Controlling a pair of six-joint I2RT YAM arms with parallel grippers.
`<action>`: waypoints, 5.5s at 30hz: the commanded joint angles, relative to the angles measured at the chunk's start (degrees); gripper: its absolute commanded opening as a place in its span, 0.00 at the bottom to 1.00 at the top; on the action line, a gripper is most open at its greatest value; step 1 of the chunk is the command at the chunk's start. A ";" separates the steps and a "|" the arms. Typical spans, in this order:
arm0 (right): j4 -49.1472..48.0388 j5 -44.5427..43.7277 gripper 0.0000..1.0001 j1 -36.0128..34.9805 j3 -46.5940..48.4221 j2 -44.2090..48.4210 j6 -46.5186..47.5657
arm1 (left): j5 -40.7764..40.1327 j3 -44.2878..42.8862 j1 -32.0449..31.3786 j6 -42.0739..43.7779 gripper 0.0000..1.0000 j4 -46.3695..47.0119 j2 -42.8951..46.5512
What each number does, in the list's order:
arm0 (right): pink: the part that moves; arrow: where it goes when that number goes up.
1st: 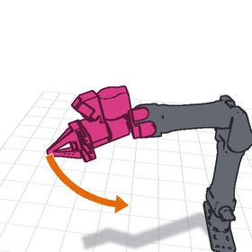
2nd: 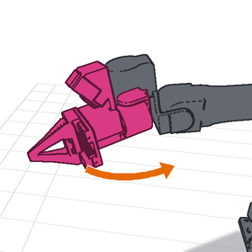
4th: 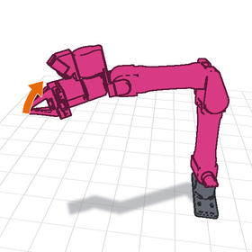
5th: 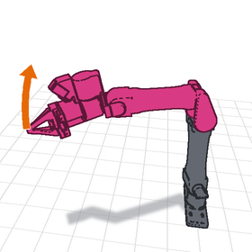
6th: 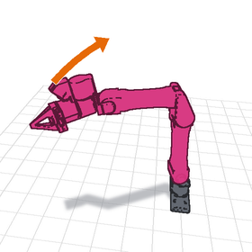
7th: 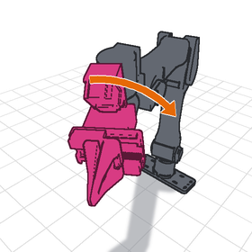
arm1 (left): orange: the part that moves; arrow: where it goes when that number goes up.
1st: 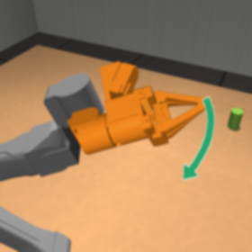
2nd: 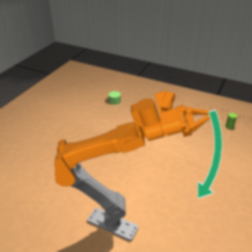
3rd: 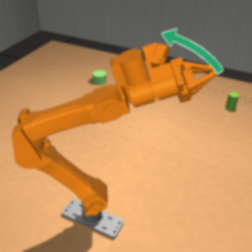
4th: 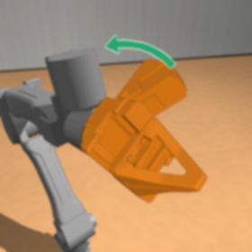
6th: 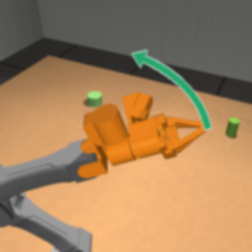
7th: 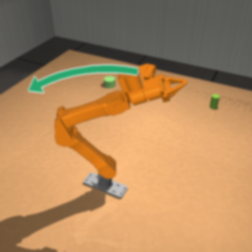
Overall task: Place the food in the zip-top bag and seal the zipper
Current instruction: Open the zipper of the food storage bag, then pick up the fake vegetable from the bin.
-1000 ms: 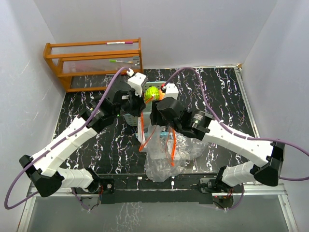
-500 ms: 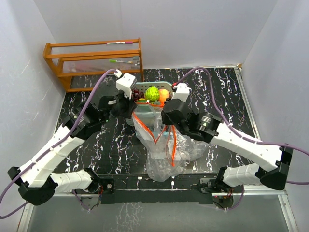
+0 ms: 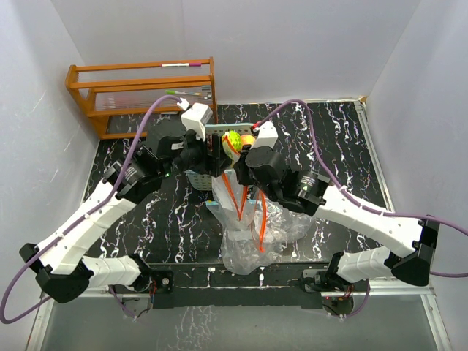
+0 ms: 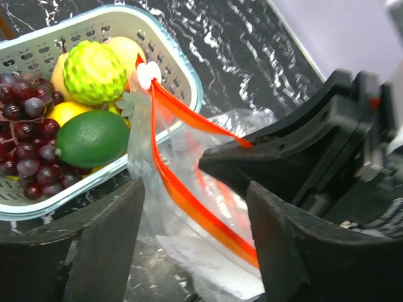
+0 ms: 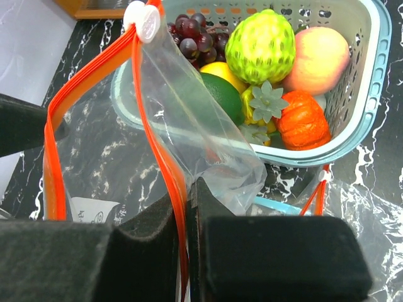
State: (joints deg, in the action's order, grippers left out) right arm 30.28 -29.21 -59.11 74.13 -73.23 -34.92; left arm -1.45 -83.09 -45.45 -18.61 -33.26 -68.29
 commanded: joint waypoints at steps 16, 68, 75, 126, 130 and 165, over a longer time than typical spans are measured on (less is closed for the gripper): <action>-12.62 -4.60 0.08 -0.04 -3.57 4.73 9.08 | 1.15 -1.71 0.41 -24.48 0.79 -5.69 0.48; -14.02 13.56 0.63 -0.65 -4.86 6.09 11.10 | -27.90 -8.48 0.36 0.49 0.00 -22.16 8.21; -16.65 11.41 0.98 -0.65 -5.17 8.92 11.45 | -33.78 -8.22 0.37 2.28 0.00 -26.04 8.48; -5.20 11.04 0.95 15.48 20.33 -14.92 11.03 | -51.05 7.48 0.36 5.53 0.00 -19.26 10.42; -4.50 12.74 0.94 18.06 22.63 -20.77 11.40 | -49.83 10.72 0.36 7.03 0.00 -11.65 11.97; -2.06 11.85 0.86 19.48 25.04 -36.25 9.87 | -39.90 18.63 9.23 8.95 0.00 -1.04 10.09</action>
State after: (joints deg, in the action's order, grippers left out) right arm 29.95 -15.79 -39.68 99.24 -109.97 -25.41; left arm -44.25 -64.69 -38.06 -10.07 -35.77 -58.15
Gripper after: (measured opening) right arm 0.912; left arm 0.008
